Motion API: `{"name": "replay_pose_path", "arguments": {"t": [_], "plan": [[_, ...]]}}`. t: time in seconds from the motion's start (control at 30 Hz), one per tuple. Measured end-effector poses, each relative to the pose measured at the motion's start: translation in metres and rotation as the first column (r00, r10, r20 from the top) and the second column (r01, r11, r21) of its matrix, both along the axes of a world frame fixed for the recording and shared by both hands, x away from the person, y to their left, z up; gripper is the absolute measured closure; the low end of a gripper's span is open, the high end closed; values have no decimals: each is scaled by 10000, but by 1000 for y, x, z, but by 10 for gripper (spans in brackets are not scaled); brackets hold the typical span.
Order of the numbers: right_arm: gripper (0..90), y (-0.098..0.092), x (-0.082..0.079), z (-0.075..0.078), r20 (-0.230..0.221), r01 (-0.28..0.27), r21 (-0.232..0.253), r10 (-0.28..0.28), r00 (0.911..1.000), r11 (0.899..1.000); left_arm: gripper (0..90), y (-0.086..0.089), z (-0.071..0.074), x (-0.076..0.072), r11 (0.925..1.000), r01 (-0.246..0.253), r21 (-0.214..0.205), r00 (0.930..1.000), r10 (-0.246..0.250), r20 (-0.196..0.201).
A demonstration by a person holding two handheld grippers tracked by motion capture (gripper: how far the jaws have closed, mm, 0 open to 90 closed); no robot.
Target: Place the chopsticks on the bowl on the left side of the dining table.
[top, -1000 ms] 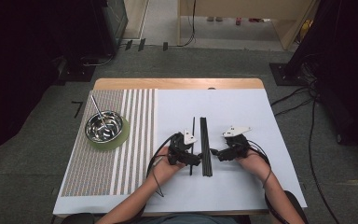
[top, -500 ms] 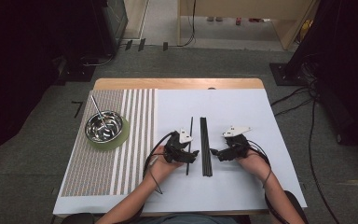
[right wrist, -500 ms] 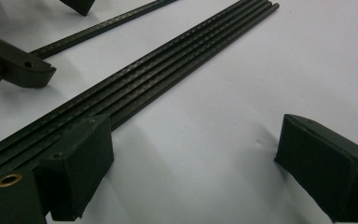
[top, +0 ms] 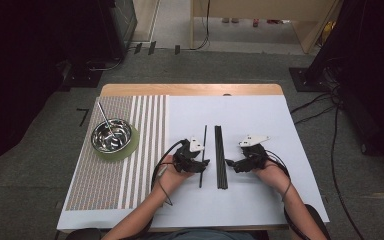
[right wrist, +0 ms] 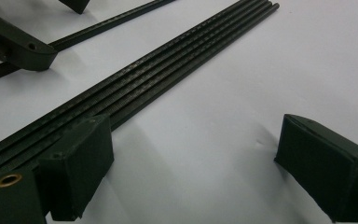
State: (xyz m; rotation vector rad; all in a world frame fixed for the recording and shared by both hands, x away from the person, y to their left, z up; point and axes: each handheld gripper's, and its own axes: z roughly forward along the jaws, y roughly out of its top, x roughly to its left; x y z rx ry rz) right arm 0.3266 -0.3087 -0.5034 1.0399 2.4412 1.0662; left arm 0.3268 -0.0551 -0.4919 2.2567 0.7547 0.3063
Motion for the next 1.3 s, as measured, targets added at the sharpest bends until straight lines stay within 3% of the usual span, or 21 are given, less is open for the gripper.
{"name": "replay_pose_path", "arguments": {"t": [0.27, 0.6, 0.9, 1.3], "plan": [[104, 0, 0, 0, 3, -4, 1, 4, 10000, 10000, 595, 4, 5, 2, 9994, -134, 321, 9996, 142, -258], [104, 0, 0, 0, -2, -2, 5, 2, 10000, 10000, 729, 15, 10, 9, 9983, -455, 366, 9943, 488, -950], [104, 0, 0, 0, -2, 3, 6, -3, 10000, 10000, 809, 23, 13, 15, 9973, -582, 439, 9880, 638, -1409], [104, 0, 0, 0, -3, 3, 5, -3, 10000, 10000, 842, 39, 16, 25, 9890, -1348, 613, 9743, 1436, -1737]]}}
